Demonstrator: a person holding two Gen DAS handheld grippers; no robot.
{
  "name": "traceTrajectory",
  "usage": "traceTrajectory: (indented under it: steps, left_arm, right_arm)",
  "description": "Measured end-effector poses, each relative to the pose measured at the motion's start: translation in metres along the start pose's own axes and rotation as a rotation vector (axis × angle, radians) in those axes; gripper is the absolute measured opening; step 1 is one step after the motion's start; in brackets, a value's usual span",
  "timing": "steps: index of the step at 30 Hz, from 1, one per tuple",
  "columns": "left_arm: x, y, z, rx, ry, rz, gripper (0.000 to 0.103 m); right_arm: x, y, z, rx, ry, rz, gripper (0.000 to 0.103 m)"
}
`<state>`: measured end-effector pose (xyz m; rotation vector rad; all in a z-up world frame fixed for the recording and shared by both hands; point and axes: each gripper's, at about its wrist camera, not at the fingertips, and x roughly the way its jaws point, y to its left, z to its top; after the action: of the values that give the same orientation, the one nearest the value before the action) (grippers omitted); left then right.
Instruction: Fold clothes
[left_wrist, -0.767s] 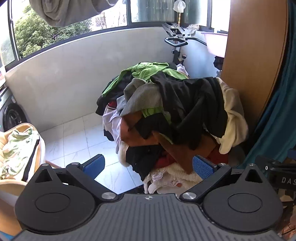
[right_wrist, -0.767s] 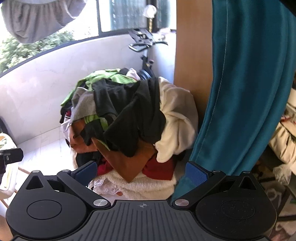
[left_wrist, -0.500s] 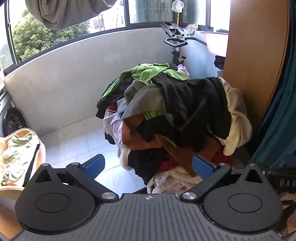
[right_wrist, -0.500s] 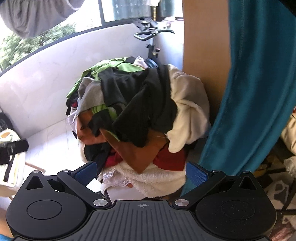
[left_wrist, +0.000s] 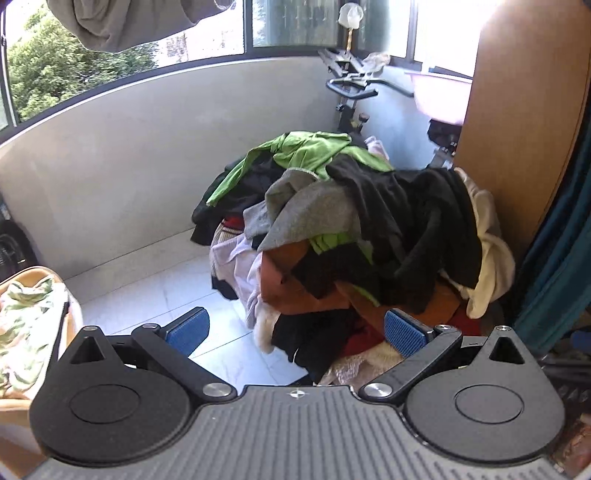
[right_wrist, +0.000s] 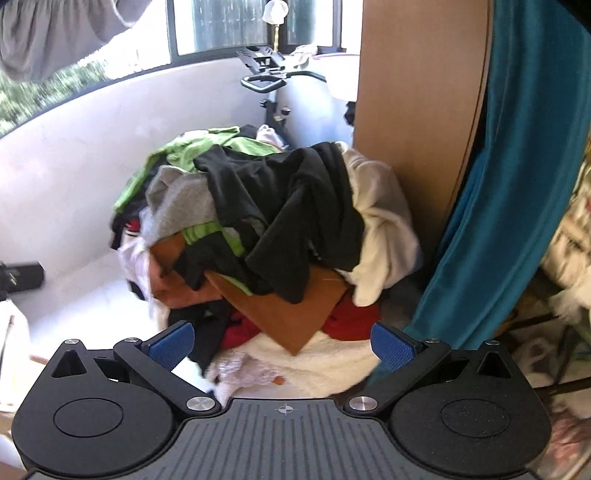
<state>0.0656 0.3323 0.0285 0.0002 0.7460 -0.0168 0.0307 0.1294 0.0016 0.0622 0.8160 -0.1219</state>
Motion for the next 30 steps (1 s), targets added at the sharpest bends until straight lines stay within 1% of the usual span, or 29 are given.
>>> traceTrajectory:
  steps: [1,3,5,10,15,18,20,23,27,30]
  left_arm:
    - [0.000,0.005,0.001,0.001,-0.003,-0.007,0.103]
    - [0.001,0.016,0.003,0.013,-0.005,-0.021,0.103]
    - [0.003,0.026,0.004,0.031,0.002,-0.043,0.103]
    - [0.000,0.057,0.002,0.025,0.000,-0.156,0.103]
    - [0.008,0.072,-0.002,0.053,0.059,-0.164,0.103]
    - [0.009,0.076,-0.004,0.077,0.084,-0.203,0.103]
    - [0.009,0.076,-0.006,0.096,0.099,-0.223,0.103]
    - [0.008,0.071,-0.009,0.134,0.103,-0.223,0.103]
    - [0.004,0.067,-0.012,0.165,0.102,-0.250,0.103]
    - [0.003,0.065,-0.014,0.182,0.103,-0.271,0.103]
  right_arm:
    - [0.000,0.010,0.000,-0.010,0.005,-0.027,0.102]
    - [-0.002,0.025,-0.004,-0.013,0.001,-0.051,0.102]
    - [-0.007,0.035,-0.007,-0.001,-0.004,-0.045,0.102]
    - [-0.018,0.060,-0.012,0.002,-0.019,-0.060,0.102]
    - [-0.031,0.077,-0.020,0.018,-0.028,-0.044,0.102]
    - [-0.039,0.083,-0.027,0.030,-0.032,-0.064,0.102]
    - [-0.042,0.084,-0.030,0.036,-0.034,-0.095,0.102]
    - [-0.046,0.083,-0.037,0.045,-0.037,-0.127,0.102]
    - [-0.055,0.082,-0.047,0.060,-0.048,-0.115,0.102]
    - [-0.057,0.085,-0.051,0.043,-0.048,-0.155,0.102]
